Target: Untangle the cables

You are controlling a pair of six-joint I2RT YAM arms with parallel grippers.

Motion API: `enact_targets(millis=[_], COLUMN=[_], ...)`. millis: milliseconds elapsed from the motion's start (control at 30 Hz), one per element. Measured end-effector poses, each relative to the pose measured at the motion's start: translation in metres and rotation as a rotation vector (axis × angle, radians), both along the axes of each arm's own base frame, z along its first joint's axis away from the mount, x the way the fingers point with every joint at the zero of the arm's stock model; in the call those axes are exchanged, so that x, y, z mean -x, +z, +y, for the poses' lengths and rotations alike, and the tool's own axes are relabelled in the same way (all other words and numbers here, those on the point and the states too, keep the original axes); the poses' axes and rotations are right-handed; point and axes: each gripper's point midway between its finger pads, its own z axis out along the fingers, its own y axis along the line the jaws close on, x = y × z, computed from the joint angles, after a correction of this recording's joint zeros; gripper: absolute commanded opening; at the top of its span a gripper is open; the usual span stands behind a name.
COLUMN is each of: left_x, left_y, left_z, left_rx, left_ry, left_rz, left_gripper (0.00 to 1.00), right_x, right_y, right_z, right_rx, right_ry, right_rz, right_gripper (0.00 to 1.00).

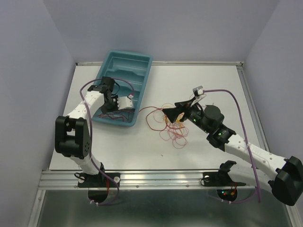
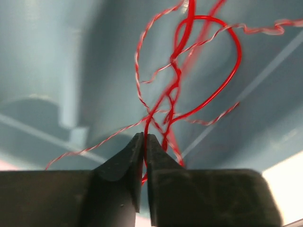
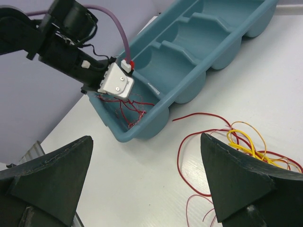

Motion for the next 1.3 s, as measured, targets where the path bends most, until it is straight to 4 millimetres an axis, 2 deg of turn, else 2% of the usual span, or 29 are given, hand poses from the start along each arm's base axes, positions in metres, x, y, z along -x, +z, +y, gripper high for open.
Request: enact_targets(millis=[33, 167, 333, 633, 800, 933, 1200, 1233, 1300], left_x=[0.003, 0.011, 0.014, 0.013, 0.004, 0.003, -0.021, -0.022, -0.022], left_y=[-0.011, -0.043, -0.069, -0.071, -0.062, -0.049, 0.027, 0.033, 0.043], left_z=[0.002, 0.007, 0.009, 0.012, 0.007, 0.006, -0.002, -0.002, -0.003], left_rx=[-0.005, -0.006, -0.003, 0.013, 0.062, 0.089, 0.148, 0.156, 0.169], left_ry=[0.0, 0.006, 0.008, 0.045, 0.046, 0.044, 0.041, 0.041, 0.046], left_rz=[0.023, 0.078, 0.089, 0.081, 0.035, 0.006, -0.18, -0.195, -0.217], left_gripper=[0.0, 0.0, 0.0, 0.01, 0.1, 0.25, 0.45, 0.5, 0.52], right_x=[0.0, 0.0, 0.0, 0.0, 0.0, 0.0, 0.0, 0.0, -0.002], right_y=[0.0, 0.0, 0.0, 0.0, 0.0, 0.0, 0.0, -0.001, -0.004], right_z=[0.0, 0.0, 0.0, 0.0, 0.0, 0.0, 0.0, 0.0, 0.0], right_rx=[0.0, 0.0, 0.0, 0.001, 0.001, 0.001, 0.001, 0.002, 0.007], right_ry=[0.0, 0.0, 0.0, 0.0, 0.0, 0.0, 0.0, -0.002, -0.008], right_rz=[0.0, 0.0, 0.0, 0.001, 0.001, 0.001, 0.001, 0.002, 0.009], right_gripper=[1.0, 1.0, 1.0, 1.0, 1.0, 1.0, 1.0, 1.0, 1.0])
